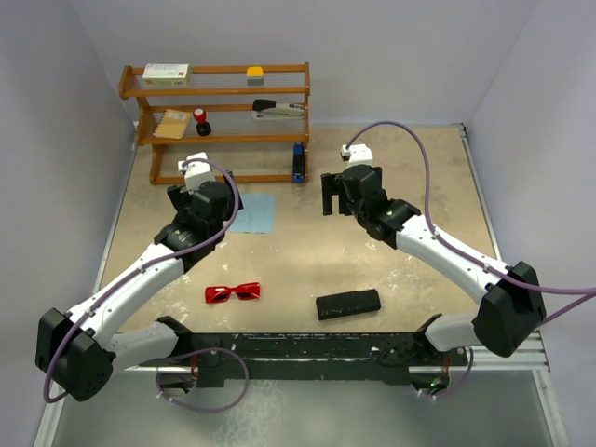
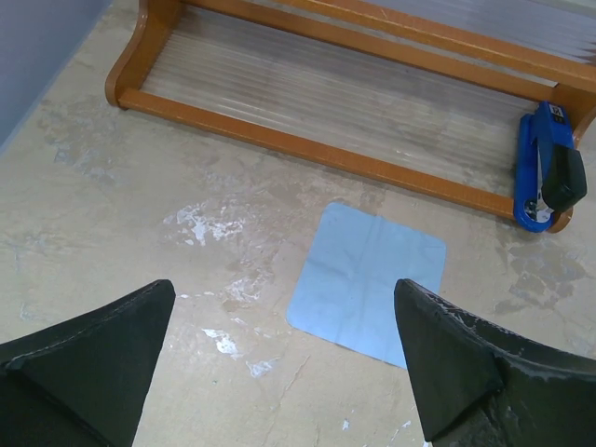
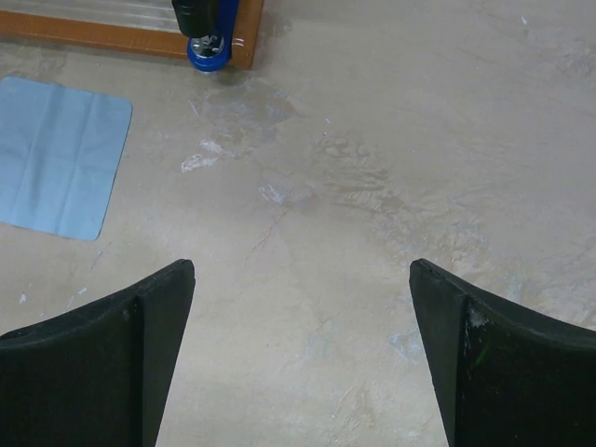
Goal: Organize the sunglasses
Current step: Adjust the sunglasses case at the center of the board.
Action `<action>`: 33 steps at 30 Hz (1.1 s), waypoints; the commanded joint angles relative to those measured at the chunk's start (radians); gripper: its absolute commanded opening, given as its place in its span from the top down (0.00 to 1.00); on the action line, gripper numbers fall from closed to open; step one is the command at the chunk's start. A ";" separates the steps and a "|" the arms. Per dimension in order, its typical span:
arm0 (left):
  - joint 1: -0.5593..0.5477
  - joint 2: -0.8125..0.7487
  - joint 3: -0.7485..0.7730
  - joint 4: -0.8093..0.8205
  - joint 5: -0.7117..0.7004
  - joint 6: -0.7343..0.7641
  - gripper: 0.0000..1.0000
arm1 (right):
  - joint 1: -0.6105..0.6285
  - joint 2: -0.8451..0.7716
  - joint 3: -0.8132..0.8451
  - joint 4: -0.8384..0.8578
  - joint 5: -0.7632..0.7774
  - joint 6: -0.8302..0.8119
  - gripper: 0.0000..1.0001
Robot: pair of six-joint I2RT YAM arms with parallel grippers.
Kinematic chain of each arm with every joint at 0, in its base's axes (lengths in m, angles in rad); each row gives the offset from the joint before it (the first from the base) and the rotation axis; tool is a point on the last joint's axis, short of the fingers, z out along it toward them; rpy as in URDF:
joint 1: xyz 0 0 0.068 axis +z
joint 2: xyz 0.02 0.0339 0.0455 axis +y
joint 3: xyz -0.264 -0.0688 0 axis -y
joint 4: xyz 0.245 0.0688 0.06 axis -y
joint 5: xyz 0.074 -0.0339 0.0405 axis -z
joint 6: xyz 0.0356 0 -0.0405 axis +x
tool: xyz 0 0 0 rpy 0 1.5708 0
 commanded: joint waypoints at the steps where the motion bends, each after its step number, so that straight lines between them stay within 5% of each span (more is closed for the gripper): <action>1: 0.004 0.001 0.044 0.008 -0.015 0.023 0.00 | 0.007 0.001 0.033 0.006 0.029 0.008 0.01; 16: 0.005 0.005 0.004 0.103 -0.021 0.047 0.01 | 0.010 -0.022 0.021 -0.026 0.058 0.016 0.01; 27: 0.066 0.204 0.061 0.073 0.077 0.018 0.04 | 0.011 -0.092 -0.035 -0.021 0.030 0.010 0.01; 33: 0.068 0.176 0.029 0.136 0.143 0.014 0.04 | 0.013 -0.107 -0.051 -0.048 -0.009 0.007 0.02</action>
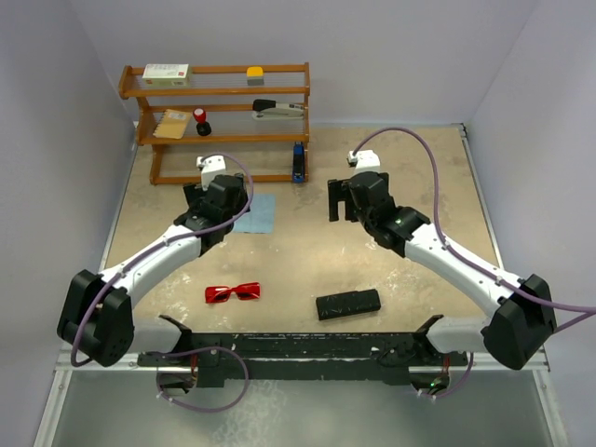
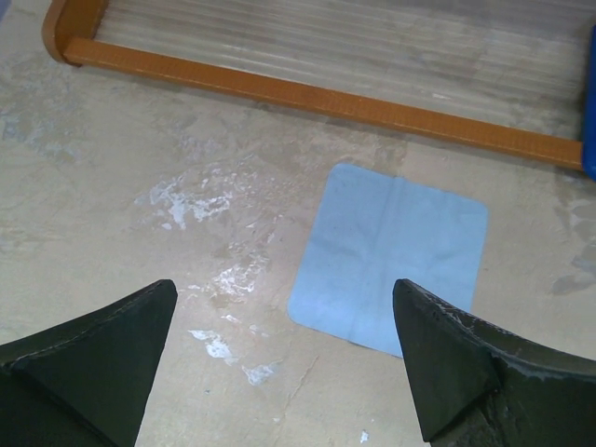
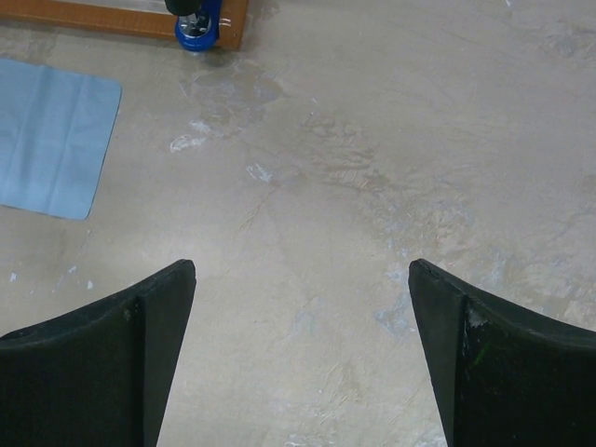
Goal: Organize the sunglasses
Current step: Adjust the sunglasses case at the center of the board.
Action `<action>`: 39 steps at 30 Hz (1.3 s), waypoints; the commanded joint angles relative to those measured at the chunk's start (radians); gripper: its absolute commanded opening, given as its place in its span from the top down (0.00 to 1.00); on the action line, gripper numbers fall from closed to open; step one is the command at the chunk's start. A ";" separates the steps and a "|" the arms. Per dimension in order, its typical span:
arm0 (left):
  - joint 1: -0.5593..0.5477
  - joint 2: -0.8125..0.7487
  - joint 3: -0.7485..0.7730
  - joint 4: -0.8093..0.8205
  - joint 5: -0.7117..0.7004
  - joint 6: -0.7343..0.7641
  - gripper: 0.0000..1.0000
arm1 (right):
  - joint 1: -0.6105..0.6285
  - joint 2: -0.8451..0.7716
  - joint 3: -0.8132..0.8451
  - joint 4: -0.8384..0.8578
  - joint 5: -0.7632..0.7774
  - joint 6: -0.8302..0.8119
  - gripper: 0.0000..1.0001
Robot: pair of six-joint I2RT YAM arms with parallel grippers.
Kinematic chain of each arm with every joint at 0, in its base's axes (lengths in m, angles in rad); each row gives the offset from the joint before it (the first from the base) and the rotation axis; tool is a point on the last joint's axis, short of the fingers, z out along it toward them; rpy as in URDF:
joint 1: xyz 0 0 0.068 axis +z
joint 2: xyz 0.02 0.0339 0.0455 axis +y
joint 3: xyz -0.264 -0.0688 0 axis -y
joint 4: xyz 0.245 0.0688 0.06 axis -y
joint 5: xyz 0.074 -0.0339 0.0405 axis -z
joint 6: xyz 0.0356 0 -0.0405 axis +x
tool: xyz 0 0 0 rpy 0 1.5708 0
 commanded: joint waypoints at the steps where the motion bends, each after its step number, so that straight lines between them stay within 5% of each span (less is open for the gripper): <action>1: 0.008 -0.057 0.018 0.078 0.046 -0.017 0.04 | 0.011 -0.020 0.015 -0.039 -0.044 0.009 0.04; 7: 0.007 -0.070 0.011 0.047 0.037 -0.012 0.04 | 0.060 -0.072 0.001 -0.154 -0.066 0.068 0.16; 16: 0.008 -0.094 -0.017 0.061 0.050 -0.031 0.04 | 0.161 -0.181 -0.049 -0.394 -0.147 0.187 0.64; 23: 0.008 -0.087 -0.017 0.072 0.081 -0.058 0.04 | 0.207 -0.256 -0.097 -0.510 -0.198 0.263 0.70; 26: 0.007 -0.084 -0.018 0.071 0.085 -0.063 0.04 | 0.223 -0.261 -0.107 -0.548 -0.239 0.289 0.87; 30: 0.008 -0.086 -0.025 0.072 0.087 -0.071 0.04 | 0.260 -0.261 -0.141 -0.599 -0.237 0.318 0.99; 39: 0.007 -0.113 -0.045 0.086 0.084 -0.060 0.04 | 0.356 -0.260 -0.201 -0.638 -0.302 0.394 1.00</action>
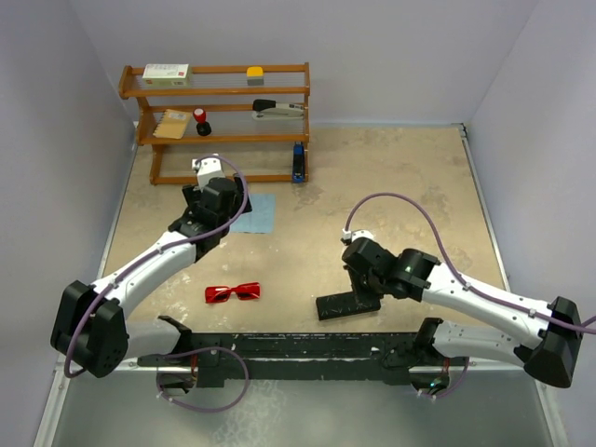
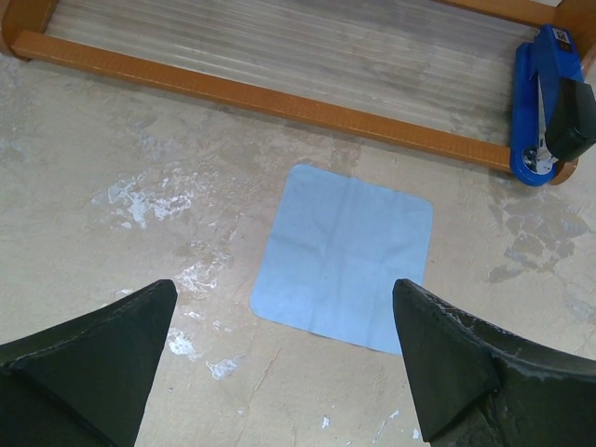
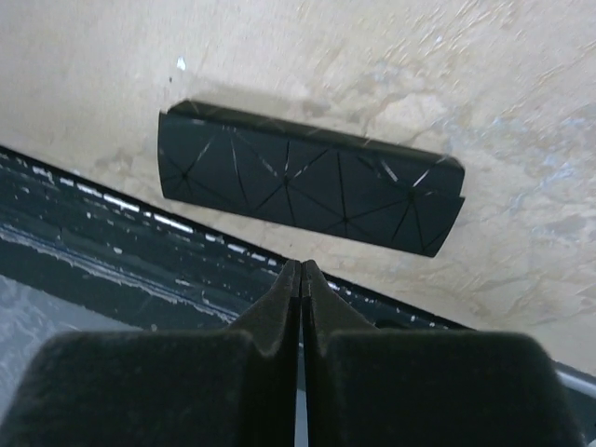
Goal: Organize the sunglasses
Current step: Adjust the sunglasses case at the center of the board.
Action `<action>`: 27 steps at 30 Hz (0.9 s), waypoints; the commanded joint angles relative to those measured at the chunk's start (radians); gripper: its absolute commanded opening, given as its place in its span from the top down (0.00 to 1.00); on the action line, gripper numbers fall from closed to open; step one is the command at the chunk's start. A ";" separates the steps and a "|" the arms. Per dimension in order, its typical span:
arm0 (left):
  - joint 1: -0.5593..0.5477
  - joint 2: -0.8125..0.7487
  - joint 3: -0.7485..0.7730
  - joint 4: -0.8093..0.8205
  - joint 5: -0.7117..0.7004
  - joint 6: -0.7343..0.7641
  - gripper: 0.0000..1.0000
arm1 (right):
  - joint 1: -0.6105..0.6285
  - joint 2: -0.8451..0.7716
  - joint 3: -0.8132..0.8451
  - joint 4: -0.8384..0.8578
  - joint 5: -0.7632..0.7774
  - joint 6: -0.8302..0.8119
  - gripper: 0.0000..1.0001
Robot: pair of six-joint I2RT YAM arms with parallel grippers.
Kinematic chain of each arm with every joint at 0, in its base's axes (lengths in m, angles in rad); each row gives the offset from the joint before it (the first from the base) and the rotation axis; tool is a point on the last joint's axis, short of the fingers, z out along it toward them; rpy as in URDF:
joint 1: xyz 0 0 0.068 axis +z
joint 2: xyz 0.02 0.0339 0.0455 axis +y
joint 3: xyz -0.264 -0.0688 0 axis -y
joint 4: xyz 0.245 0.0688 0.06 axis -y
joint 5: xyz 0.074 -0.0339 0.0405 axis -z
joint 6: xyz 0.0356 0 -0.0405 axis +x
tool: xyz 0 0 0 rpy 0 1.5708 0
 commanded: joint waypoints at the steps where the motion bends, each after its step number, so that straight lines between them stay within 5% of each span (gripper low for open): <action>1: 0.007 -0.049 -0.021 0.056 0.001 -0.008 0.04 | 0.055 -0.011 -0.006 -0.051 -0.032 0.063 1.00; 27: 0.007 -0.041 -0.007 0.026 -0.007 -0.008 0.04 | 0.124 0.145 -0.180 0.125 -0.067 0.147 1.00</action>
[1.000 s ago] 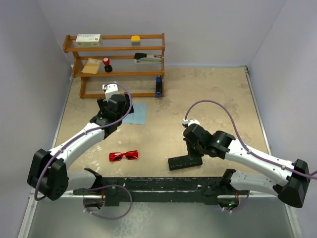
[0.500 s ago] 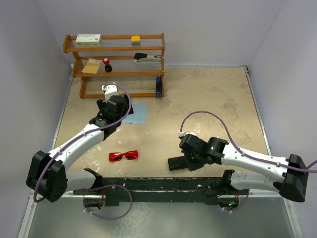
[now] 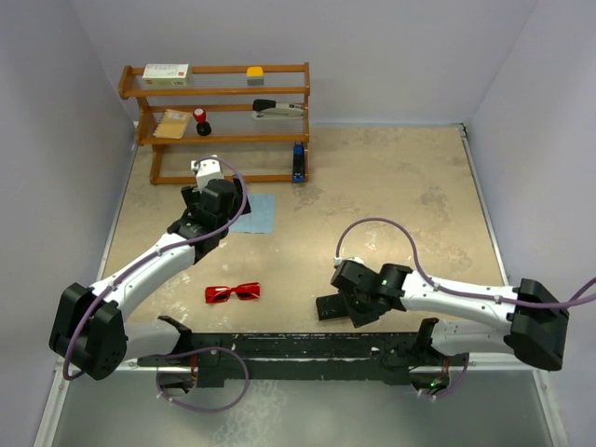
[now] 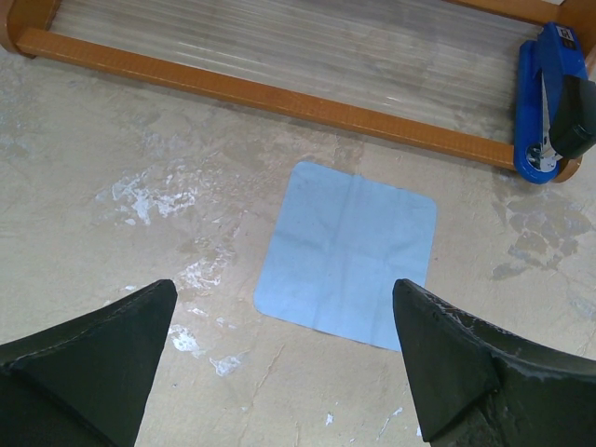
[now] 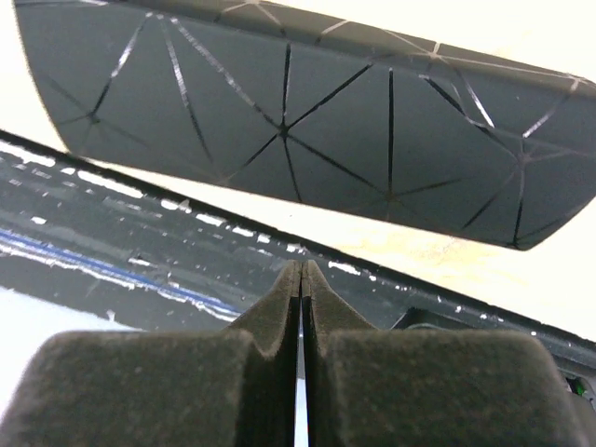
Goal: Organize the sunglasses
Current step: Adjust the sunglasses case at the center of the board.
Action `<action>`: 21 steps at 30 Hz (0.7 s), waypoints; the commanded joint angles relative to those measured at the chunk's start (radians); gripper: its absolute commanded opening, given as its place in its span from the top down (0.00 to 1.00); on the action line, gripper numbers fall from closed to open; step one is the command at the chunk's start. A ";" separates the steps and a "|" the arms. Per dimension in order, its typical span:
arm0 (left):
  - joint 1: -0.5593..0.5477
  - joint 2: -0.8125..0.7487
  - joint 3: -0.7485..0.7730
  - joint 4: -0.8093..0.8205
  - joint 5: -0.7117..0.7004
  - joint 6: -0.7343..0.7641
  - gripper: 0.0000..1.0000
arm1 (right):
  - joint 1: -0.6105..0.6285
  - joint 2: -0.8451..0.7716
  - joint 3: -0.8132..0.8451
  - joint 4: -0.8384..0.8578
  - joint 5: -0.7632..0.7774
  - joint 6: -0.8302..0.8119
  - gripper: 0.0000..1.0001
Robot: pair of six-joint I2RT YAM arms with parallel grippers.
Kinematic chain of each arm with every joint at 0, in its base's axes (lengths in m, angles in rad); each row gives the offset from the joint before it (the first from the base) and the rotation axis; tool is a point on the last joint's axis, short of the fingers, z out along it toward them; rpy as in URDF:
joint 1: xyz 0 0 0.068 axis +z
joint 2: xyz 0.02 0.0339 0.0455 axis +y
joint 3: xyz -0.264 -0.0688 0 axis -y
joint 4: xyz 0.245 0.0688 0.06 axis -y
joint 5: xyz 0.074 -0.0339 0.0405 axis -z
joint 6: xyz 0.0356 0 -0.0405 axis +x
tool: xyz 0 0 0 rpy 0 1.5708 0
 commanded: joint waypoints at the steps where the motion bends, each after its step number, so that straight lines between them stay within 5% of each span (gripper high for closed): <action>1: 0.007 -0.024 0.013 0.020 -0.004 -0.007 0.04 | 0.006 0.057 -0.013 0.061 0.048 0.037 1.00; 21: 0.006 -0.046 0.014 -0.001 0.017 -0.011 0.04 | -0.055 0.205 0.084 0.096 0.260 0.044 1.00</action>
